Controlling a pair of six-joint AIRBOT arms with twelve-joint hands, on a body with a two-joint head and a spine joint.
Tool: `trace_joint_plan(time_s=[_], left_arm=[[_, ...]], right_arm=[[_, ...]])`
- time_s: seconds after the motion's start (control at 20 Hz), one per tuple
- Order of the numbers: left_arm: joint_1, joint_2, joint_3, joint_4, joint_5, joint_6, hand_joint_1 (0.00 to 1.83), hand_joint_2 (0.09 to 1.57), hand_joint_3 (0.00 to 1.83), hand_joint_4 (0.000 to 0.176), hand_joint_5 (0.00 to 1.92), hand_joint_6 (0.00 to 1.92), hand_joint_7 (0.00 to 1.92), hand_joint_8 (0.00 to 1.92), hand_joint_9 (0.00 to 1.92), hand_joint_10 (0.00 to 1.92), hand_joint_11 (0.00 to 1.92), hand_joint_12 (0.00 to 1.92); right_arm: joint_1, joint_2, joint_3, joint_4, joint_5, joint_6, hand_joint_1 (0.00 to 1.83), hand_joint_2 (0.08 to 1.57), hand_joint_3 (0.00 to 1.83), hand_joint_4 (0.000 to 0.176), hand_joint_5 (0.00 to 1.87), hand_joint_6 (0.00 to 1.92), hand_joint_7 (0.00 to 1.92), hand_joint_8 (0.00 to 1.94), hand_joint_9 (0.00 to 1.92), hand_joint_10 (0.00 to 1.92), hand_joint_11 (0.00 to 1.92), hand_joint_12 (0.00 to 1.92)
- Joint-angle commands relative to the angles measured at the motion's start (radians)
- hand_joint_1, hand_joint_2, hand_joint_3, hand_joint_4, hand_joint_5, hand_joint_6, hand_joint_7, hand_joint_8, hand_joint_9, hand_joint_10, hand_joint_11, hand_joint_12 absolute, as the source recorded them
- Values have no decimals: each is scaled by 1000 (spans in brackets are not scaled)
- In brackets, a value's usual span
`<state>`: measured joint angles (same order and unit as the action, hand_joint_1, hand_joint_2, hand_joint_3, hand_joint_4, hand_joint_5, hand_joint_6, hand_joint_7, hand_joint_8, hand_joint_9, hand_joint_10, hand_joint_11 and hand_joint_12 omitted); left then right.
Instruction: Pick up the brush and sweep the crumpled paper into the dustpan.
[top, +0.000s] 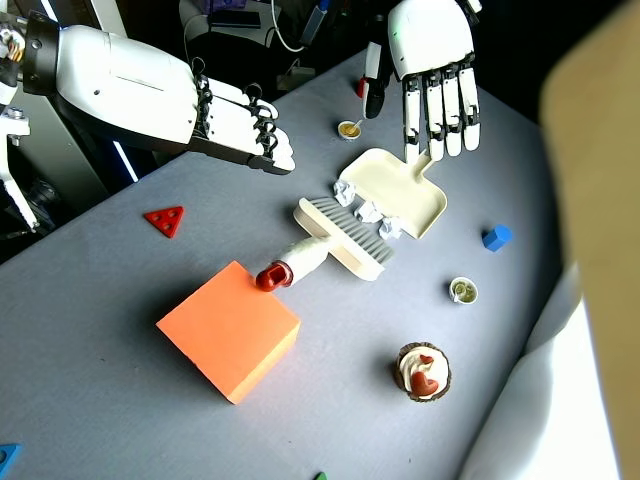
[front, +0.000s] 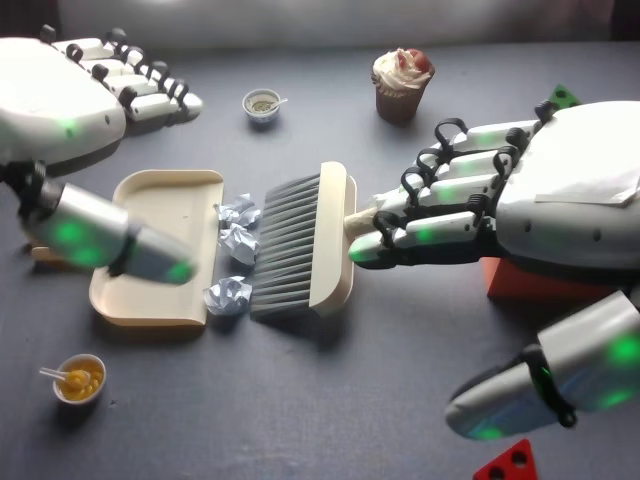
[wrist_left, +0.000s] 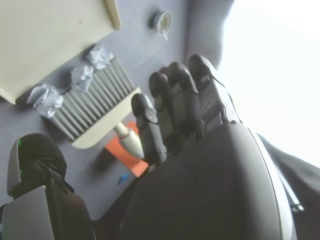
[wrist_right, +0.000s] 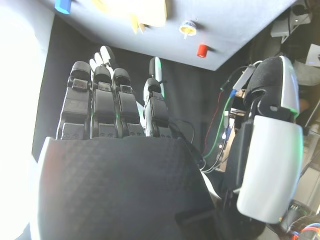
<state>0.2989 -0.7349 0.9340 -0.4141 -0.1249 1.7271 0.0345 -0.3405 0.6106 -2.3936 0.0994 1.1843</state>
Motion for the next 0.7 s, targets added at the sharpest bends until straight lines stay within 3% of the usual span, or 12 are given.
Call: trace_joint_plan(time_s=[0.0, 0.2, 0.3, 0.4, 0.55, 0.65], left_arm=[[-12, 10, 0, -8, -101, 18, 0, 811, 8, 0, 90, 6, 115, 3, 121, 7, 33, 170], [-12, 13, -3, -118, -87, 121, 0, 812, 0, 0, 90, 6, 120, 9, 140, 8, 70, 124], [-12, 23, -11, -209, -82, 217, 0, 823, 0, 0, 68, 0, 96, 0, 118, 0, 67, 116], [-11, 28, -13, -294, -85, 312, 180, 852, 10, 0, 48, 0, 84, 0, 119, 1, 87, 117], [-11, 25, 4, -285, -63, 345, 898, 845, 0, 0, 25, 4, 73, 1, 118, 2, 118, 112], [-10, 20, 25, -242, -49, 346, 970, 876, 8, 0, 46, 9, 75, 1, 120, 2, 124, 108]], right_arm=[[25, 11, -4, 4, -72, 5, 0, 876, 0, 0, 109, 0, 158, 0, 162, 0, 84, 145], [25, 11, -4, 4, -72, 5, 0, 881, 0, 0, 109, 2, 156, 1, 160, 1, 86, 132], [25, 11, -4, 4, -72, 5, 0, 873, 0, 0, 101, 1, 142, 0, 148, 0, 87, 125], [25, 11, -4, 3, -72, 5, 0, 872, 0, 0, 97, 0, 134, 0, 142, 0, 92, 116], [25, 11, -5, 2, -72, 5, 0, 875, 1, 0, 143, 5, 174, 4, 180, 6, 133, 96], [25, 11, -5, 2, -72, 5, 0, 872, 0, 0, 134, 1, 165, 0, 165, 1, 116, 83]])
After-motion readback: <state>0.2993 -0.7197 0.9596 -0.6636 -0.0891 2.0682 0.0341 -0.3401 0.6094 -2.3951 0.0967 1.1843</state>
